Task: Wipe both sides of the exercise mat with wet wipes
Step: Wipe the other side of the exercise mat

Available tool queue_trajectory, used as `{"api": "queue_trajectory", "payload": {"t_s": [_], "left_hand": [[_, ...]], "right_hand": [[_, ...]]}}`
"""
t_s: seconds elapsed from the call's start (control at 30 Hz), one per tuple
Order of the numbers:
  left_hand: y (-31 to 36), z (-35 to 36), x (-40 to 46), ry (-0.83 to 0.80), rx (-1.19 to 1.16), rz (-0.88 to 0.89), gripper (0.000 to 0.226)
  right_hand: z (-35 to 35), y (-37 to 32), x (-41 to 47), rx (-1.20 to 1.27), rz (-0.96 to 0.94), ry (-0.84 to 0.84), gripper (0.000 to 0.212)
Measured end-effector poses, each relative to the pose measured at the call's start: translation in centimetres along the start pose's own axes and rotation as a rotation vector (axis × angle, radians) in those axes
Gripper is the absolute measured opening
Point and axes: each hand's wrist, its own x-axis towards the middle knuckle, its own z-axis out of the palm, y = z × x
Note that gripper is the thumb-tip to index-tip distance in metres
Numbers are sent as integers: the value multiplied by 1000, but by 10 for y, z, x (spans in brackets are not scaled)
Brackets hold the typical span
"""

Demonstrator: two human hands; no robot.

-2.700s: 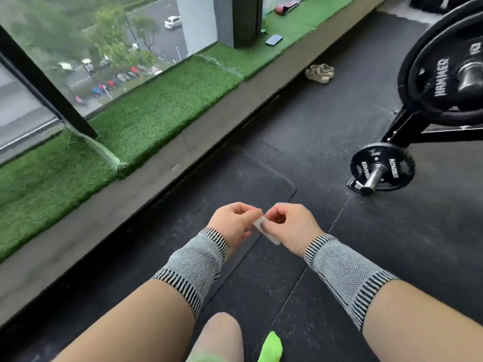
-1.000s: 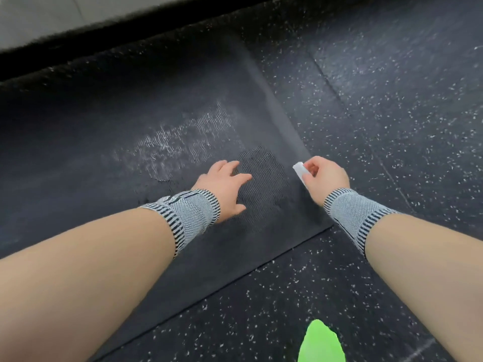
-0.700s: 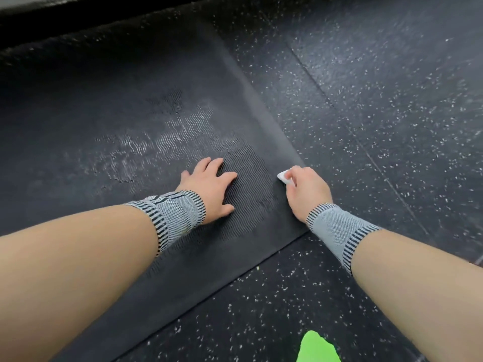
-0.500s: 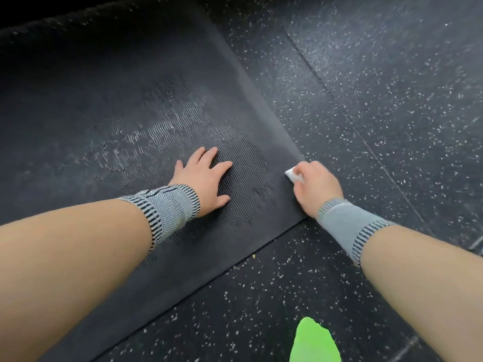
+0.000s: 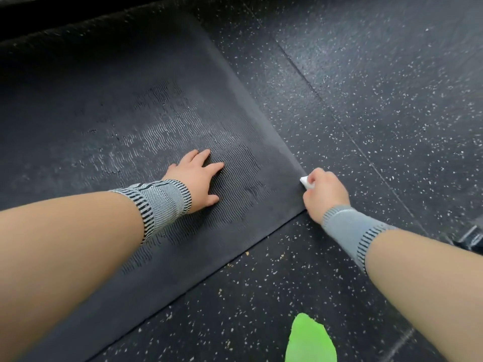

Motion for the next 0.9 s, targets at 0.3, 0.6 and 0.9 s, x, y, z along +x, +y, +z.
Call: {"api": "queue_trajectory", "payload": {"t_s": [0.3,0.6,0.9], "left_hand": [[-3,-1,2,-17,-15,17,88],[-2,-4,1,-18,-22,9,88],[-2,-5,-1,-25,-7,2,87]], "right_hand": [[7,-9,-10,23,-193,-42,19],[28,-39,-34,-6,-545,-174,19],[17,-38,-13,16,-287,-65,25]]}}
